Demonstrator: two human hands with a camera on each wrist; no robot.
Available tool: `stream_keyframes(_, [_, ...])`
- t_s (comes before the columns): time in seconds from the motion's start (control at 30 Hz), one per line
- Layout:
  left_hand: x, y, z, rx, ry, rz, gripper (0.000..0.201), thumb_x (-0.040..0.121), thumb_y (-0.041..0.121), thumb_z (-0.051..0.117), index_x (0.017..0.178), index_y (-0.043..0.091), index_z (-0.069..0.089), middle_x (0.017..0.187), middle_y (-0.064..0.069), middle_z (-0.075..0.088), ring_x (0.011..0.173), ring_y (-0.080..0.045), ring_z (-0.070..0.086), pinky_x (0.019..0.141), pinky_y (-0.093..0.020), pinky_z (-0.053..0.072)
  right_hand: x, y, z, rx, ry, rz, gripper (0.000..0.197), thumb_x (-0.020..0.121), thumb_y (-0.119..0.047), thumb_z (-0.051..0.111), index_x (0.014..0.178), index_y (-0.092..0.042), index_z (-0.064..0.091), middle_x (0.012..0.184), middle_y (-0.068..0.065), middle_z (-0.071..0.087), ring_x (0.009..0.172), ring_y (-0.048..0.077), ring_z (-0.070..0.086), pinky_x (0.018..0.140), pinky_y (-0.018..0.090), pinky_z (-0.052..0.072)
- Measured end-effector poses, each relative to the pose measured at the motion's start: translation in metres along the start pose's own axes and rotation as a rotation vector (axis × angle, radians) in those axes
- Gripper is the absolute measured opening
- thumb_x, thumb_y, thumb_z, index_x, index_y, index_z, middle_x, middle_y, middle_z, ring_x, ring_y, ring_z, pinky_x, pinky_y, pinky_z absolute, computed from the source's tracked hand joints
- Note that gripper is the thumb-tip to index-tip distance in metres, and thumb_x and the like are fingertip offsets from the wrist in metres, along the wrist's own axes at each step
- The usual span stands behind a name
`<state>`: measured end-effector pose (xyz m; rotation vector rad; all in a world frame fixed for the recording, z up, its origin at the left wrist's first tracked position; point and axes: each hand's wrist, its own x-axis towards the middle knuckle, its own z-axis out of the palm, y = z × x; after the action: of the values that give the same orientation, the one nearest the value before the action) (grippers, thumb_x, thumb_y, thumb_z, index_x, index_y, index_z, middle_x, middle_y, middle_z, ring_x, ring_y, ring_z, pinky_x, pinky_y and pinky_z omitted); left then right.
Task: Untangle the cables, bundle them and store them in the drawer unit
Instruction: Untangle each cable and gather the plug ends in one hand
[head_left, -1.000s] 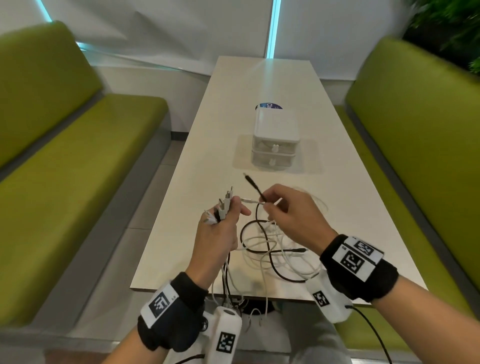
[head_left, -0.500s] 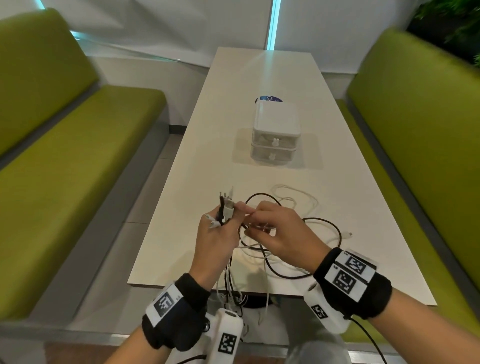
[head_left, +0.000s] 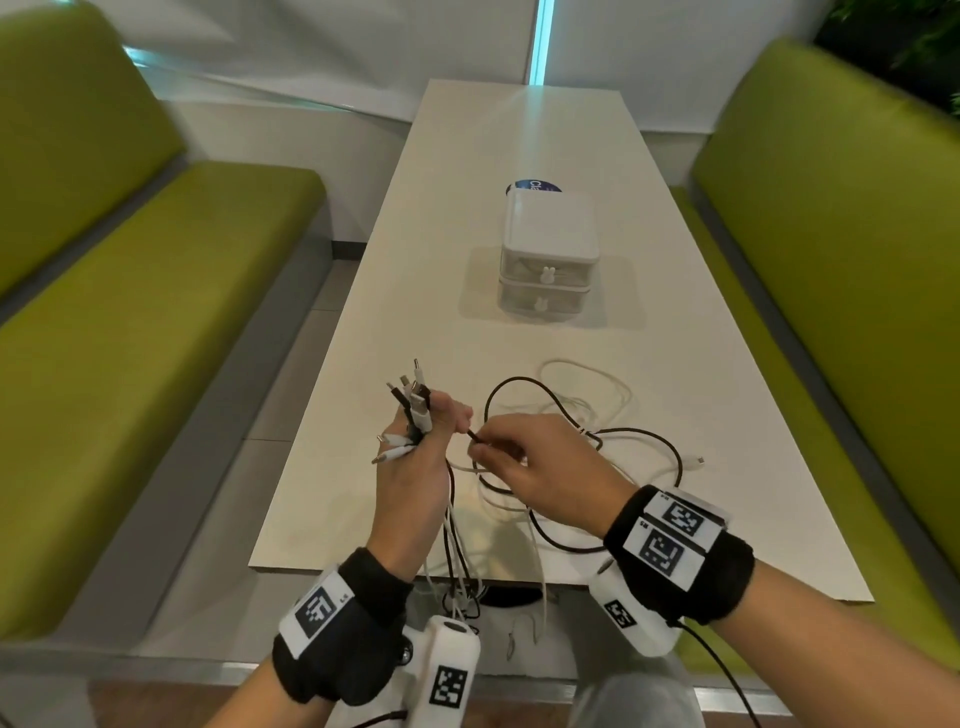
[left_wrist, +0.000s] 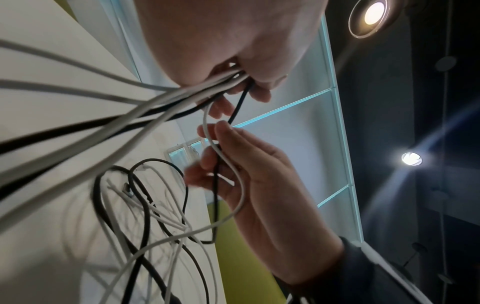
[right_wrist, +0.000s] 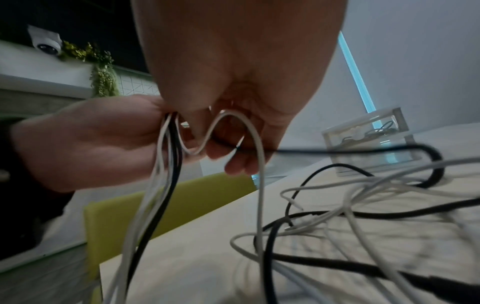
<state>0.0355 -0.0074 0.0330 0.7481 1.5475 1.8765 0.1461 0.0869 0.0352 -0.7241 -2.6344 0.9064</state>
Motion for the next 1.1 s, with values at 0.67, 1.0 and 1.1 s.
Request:
stream_keyframes(0.67, [0.023, 0.032, -0.03, 0.095, -0.137, 0.065, 0.026, 0.081, 0.039, 0.062, 0.077, 0.015, 0.07, 0.049, 0.016, 0.05, 0.041, 0.0, 0.036, 0.043, -0.012, 0.031, -0.017, 0.041, -0.023, -0.354, -0.083, -0.081, 0.036, 0.098, -0.053, 0.036, 0.069, -0.032, 0.038, 0.058, -0.008, 0.048, 0.053, 0.009, 0.042, 0.053, 0.028, 0.034])
stream_keyframes(1.0, [0.012, 0.011, -0.001, 0.604, -0.39, 0.11, 0.038, 0.094, 0.036, 0.058, 0.057, 0.034, 0.063, 0.053, 0.017, 0.054, 0.055, -0.001, 0.051, 0.058, -0.019, 0.032, -0.006, 0.033, -0.034, -0.482, -0.014, -0.167, 0.046, 0.092, -0.061, 0.017, 0.073, -0.024, 0.038, 0.053, -0.01, 0.036, 0.051, 0.014, 0.04, 0.05, 0.034, 0.037])
stream_keyframes(1.1, [0.022, 0.024, -0.012, 0.322, -0.179, 0.115, 0.034, 0.092, 0.036, 0.058, 0.064, 0.017, 0.063, 0.051, 0.016, 0.056, 0.053, 0.003, 0.053, 0.057, -0.025, 0.034, -0.005, 0.056, -0.039, -0.461, -0.064, -0.052, 0.051, 0.093, -0.061, 0.021, 0.072, -0.022, 0.045, 0.058, -0.008, 0.047, 0.059, 0.014, 0.047, 0.059, 0.034, 0.041])
